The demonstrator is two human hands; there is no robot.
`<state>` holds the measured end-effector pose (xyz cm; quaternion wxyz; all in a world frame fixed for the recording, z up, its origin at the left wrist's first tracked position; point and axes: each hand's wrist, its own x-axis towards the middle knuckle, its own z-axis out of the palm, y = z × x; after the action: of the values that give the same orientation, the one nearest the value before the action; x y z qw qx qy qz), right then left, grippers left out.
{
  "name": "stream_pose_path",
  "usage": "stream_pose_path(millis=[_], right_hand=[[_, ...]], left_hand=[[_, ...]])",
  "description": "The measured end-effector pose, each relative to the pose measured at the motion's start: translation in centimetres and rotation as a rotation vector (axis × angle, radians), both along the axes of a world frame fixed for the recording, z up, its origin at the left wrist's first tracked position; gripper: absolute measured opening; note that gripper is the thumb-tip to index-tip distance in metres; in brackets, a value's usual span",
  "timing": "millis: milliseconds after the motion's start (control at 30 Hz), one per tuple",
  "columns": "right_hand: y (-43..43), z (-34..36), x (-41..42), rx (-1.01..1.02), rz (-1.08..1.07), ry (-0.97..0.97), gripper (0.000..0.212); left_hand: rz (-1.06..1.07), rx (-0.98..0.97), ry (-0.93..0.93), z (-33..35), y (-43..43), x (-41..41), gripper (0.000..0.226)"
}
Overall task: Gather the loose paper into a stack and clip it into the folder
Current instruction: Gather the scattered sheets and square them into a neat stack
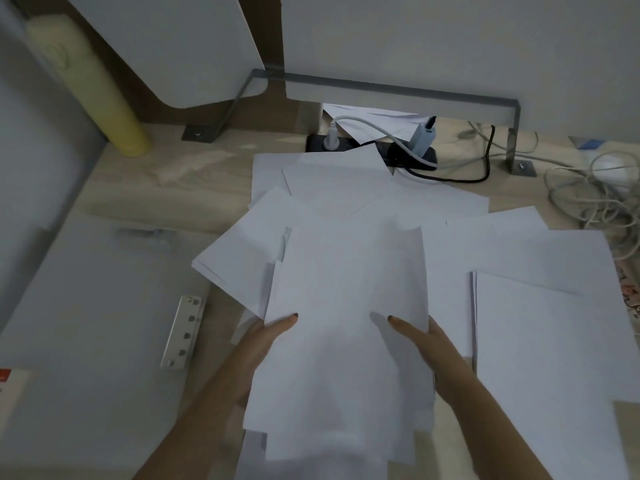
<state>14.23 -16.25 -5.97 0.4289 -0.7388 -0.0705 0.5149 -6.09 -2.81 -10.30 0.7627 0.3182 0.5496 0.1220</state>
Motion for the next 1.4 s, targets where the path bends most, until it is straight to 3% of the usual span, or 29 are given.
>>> stream_pose_path(millis=[100, 233, 300, 533, 733, 833, 967, 1100, 1200, 1333, 1400], right_hand=[[-0.2, -0.8, -1.4, -0.095, -0.094, -0.031, 0.026], [-1.2, -1.7, -2.1, -0.222, 0.122, -0.191, 0.03], [-1.3, -1.3, -0.9, -0.238, 0.16, -0.267, 0.03], [0.8, 3.1, 5.0, -0.121, 0.206, -0.372, 0.02], [6.0, 4.2, 5.0, -0.011, 0.349, -0.365, 0.022], [7.8, 2.6, 2.8, 0.038, 0.397, -0.374, 0.015], [8.5, -1.0, 0.4, -0.02, 0.504, -0.628, 0.031], [7.6, -2.8, 0.4, -0.119, 0.474, -0.901, 0.027], [6.6, -3.2, 1.9, -0.119, 0.397, -0.822, 0.024], [5.0, -4.1, 2.4, -0.159, 0.674, -0.666, 0.022], [5.0, -4.2, 2.2, -0.088, 0.647, -0.563, 0.03]], left_hand=[[-0.022, -0.047, -0.021, -0.3, -1.0, 0.1, 0.043], [0.071, -0.096, 0.006, -0.2, -0.2, -0.2, 0.067], [0.144, -0.126, -0.005, -0.1, 0.5, -0.3, 0.059], [0.056, 0.127, 0.061, 0.4, 2.8, -1.7, 0.019], [-0.241, 0.169, 0.185, 1.3, 3.7, -2.6, 0.024], [-0.118, 0.1, 0.179, 1.2, 3.0, -2.2, 0.034], [0.053, 0.061, 0.088, 0.3, 1.2, -1.8, 0.038], [0.105, 0.146, 0.148, -0.4, 0.1, -1.2, 0.034], [0.156, 0.178, 0.189, -0.6, 0.2, -1.0, 0.037], [0.192, 0.119, 0.127, -0.9, 0.5, -1.1, 0.045], [0.151, 0.114, 0.096, -0.6, 0.6, -1.0, 0.049]])
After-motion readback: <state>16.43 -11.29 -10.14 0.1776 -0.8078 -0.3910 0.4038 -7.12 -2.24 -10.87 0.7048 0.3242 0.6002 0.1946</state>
